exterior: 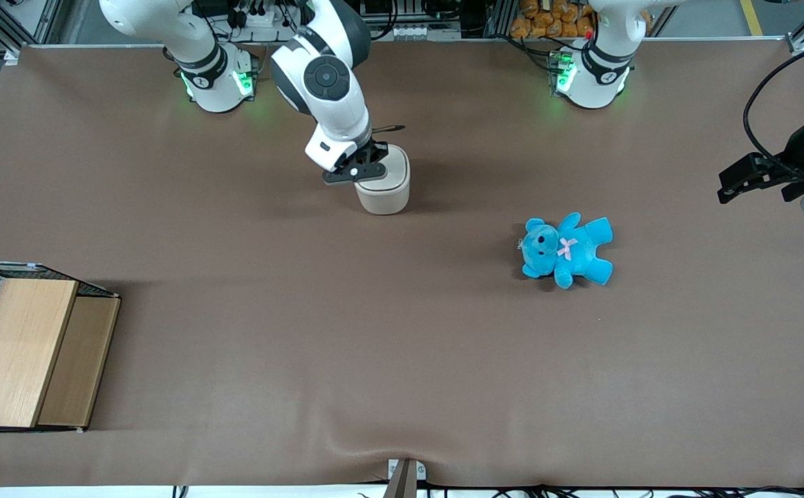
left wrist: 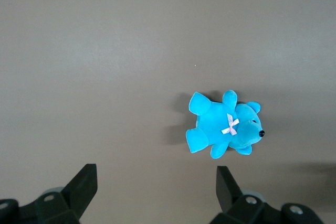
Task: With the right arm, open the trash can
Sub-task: 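Press the lid edge with the right gripper to flip it open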
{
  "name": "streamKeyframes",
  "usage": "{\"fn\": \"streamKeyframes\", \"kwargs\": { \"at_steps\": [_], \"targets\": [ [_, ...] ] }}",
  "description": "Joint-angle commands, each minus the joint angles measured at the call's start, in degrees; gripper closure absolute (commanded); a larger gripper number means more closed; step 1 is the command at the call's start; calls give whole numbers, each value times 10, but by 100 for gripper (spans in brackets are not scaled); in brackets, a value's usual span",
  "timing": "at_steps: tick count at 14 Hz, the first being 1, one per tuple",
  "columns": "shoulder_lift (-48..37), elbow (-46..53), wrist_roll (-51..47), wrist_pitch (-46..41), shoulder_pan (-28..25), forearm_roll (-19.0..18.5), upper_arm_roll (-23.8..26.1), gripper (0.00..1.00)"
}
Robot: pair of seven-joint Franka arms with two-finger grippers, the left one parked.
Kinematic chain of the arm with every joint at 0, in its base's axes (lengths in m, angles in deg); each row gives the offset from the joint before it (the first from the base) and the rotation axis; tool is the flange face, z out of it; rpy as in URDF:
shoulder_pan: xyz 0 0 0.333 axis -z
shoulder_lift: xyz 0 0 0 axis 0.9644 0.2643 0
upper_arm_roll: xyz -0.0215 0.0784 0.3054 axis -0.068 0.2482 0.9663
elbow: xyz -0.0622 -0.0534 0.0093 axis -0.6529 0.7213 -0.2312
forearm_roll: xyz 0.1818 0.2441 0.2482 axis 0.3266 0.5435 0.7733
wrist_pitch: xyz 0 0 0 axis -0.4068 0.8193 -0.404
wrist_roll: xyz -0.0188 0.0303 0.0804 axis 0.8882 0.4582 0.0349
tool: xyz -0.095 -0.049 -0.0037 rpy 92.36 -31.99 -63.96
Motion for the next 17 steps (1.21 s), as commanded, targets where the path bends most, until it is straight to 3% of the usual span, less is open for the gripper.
{"fn": "streamKeyframes", "kwargs": {
  "at_steps": [1,12,14,17],
  "targets": [
    [4,-10,-15,18,-9,-10,-6,100],
    [20,-8,-23,27,-15,-12,-6,100],
    [13,27,-35,-42,-10,-11,-7,100],
    [15,150,-73,-213,4,-11,-9,100]
  ]
}}
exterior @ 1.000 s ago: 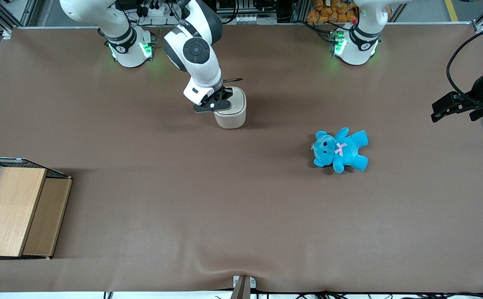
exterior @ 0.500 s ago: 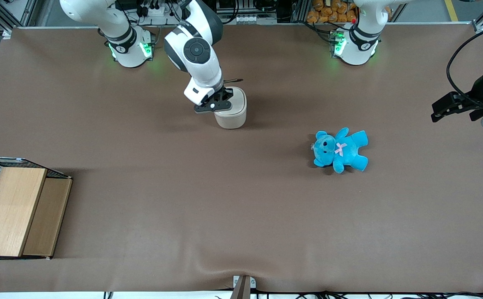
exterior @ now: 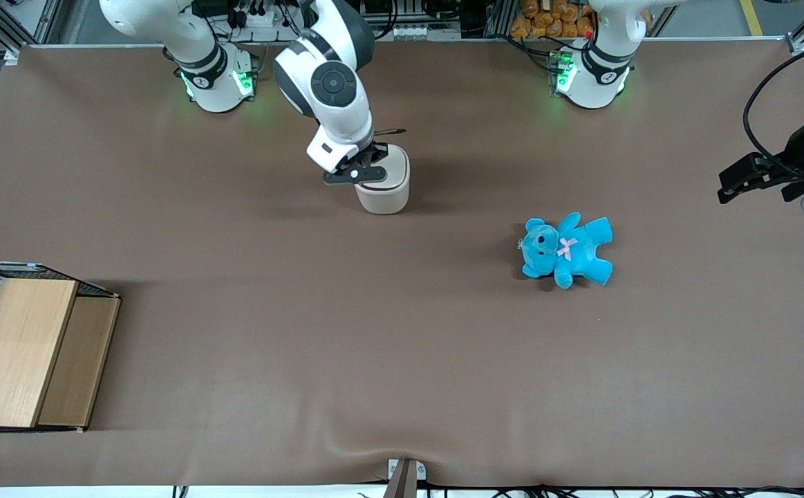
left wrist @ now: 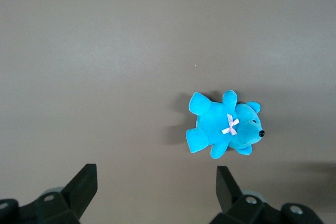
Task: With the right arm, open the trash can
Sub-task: 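Press the lid edge with the right gripper to flip it open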
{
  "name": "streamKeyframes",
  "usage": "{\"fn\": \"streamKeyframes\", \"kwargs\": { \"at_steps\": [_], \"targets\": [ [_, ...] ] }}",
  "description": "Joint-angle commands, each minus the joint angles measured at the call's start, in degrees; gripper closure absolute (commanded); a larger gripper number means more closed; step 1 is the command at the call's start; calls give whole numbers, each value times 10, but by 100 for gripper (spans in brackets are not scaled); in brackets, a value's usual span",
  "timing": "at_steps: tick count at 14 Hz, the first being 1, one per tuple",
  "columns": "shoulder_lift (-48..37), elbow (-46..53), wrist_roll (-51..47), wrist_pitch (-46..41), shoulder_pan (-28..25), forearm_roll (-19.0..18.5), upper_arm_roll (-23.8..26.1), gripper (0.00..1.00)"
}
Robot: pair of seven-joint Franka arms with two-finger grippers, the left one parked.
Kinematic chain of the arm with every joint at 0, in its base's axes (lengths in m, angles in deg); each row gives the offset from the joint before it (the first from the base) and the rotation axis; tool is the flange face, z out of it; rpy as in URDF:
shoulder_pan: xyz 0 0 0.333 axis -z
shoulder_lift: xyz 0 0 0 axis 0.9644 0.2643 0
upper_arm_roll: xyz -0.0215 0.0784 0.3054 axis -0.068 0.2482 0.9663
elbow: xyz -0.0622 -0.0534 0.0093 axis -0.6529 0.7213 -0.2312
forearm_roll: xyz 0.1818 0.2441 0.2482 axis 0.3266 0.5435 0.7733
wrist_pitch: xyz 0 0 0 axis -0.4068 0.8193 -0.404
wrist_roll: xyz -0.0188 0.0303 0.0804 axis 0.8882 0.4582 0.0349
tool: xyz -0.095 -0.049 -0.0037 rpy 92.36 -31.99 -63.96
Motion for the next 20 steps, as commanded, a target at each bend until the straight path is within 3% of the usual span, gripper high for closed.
{"fn": "streamKeyframes", "kwargs": {
  "at_steps": [1,3,4,5,6,8,11,15,20],
  "targets": [
    [6,110,-34,-125,8,-7,-3,100],
    [6,148,-43,-155,9,0,-3,95],
    [7,162,-53,-160,9,2,-3,82],
    [8,179,-58,-167,10,5,-3,49],
    [9,197,-60,-180,17,11,-4,0],
    [7,223,-58,-201,44,12,-2,0],
    [6,266,-52,-256,130,12,11,0],
    [4,318,-44,-295,263,7,78,0],
    [-4,326,102,-338,415,-33,137,0]
  ]
}}
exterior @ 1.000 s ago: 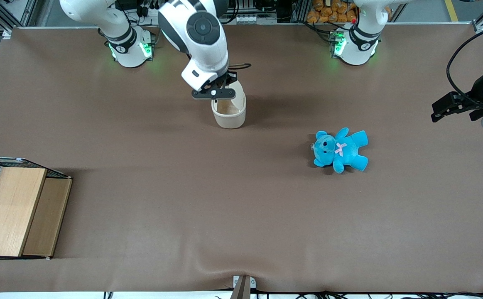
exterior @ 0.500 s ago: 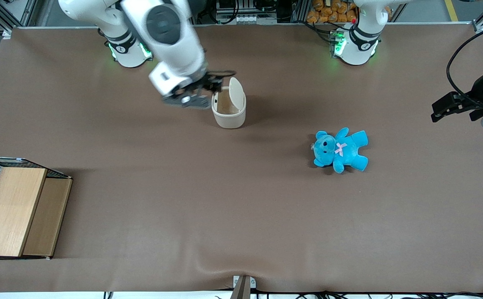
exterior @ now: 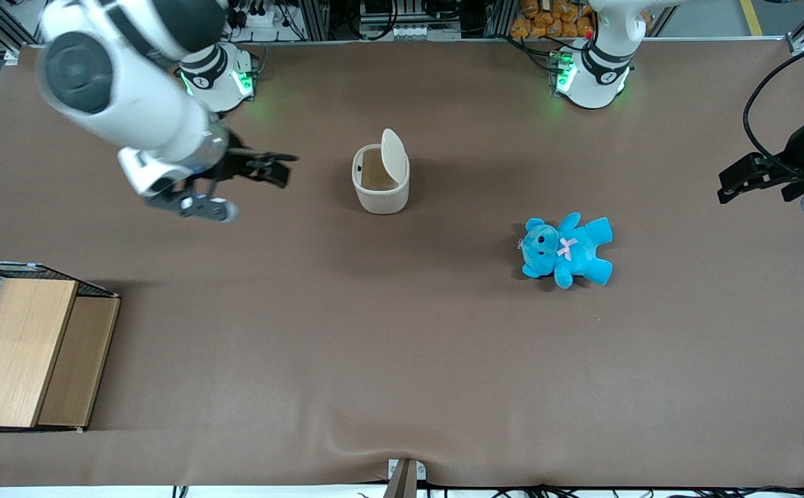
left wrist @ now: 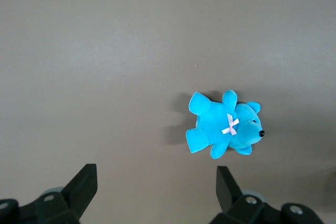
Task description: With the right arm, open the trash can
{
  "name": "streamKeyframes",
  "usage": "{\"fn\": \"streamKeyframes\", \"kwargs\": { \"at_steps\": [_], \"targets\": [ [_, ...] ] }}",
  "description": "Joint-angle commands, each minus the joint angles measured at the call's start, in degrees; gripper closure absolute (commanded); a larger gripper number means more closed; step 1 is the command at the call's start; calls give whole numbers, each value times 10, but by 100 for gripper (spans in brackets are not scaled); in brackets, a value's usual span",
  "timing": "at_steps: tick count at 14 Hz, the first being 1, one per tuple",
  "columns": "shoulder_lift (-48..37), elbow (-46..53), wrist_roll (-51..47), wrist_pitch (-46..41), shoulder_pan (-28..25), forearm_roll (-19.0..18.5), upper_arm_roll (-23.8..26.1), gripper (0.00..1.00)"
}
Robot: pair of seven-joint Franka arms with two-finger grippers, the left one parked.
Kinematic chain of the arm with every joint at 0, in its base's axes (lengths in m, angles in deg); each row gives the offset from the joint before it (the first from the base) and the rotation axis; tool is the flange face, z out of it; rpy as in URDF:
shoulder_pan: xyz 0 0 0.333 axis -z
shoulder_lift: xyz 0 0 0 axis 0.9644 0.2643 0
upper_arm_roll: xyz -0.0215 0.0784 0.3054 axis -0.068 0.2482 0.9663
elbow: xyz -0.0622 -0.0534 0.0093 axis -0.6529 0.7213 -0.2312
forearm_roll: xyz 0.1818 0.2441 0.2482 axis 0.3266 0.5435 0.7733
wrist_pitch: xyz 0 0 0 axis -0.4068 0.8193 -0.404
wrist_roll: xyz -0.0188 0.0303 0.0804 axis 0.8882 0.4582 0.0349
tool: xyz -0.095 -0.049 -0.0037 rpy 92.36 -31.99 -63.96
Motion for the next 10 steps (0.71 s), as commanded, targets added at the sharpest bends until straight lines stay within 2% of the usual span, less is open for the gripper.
{"fn": "streamKeyframes", "kwargs": {
  "at_steps": [1,7,10],
  "targets": [
    [-3,14,78,-25,66,-38,32,0],
    [-26,18,232,-43,137,-64,28,0],
    [-65,18,265,-56,145,-107,22,0]
  ]
}}
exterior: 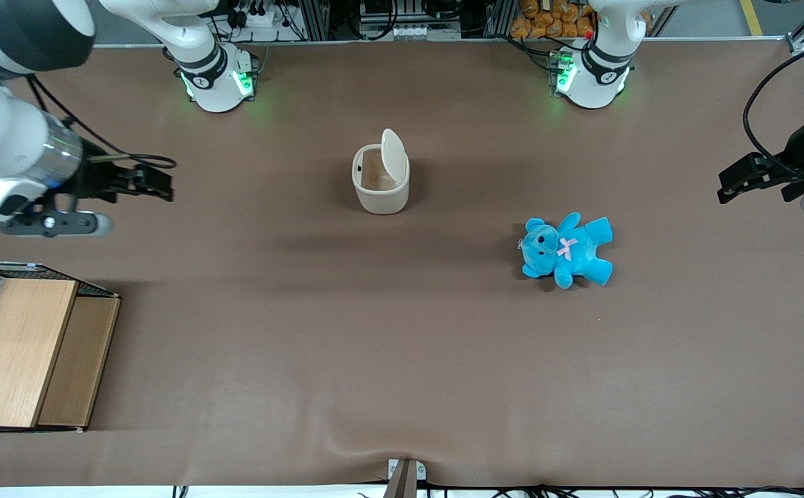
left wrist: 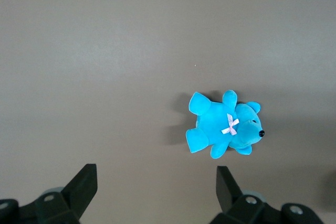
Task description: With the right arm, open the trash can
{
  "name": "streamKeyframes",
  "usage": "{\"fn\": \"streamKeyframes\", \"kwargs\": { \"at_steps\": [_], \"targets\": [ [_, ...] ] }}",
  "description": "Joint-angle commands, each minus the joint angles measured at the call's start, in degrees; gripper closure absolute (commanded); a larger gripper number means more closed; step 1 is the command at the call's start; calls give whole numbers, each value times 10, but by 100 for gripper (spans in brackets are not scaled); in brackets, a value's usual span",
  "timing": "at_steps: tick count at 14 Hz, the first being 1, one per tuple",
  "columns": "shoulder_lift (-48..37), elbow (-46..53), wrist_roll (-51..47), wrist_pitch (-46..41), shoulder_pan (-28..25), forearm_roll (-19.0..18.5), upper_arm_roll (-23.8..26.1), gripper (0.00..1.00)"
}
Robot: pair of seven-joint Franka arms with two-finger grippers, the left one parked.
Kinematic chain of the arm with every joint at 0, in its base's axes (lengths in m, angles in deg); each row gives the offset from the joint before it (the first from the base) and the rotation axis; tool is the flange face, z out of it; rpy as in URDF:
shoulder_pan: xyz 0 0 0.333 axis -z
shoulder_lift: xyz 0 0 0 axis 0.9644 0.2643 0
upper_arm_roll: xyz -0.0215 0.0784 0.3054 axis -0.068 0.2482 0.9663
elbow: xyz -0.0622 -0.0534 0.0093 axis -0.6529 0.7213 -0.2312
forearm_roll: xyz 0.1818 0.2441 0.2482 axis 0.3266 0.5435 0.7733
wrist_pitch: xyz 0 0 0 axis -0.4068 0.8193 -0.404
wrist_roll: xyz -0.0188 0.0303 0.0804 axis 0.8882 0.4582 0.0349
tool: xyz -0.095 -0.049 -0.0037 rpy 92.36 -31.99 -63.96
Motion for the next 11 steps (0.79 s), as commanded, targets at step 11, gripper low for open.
{"fn": "streamKeyframes", "kwargs": {
  "at_steps": [11],
  "targets": [
    [-164,-87,68,-9,15,-26,-42,0]
  ]
}}
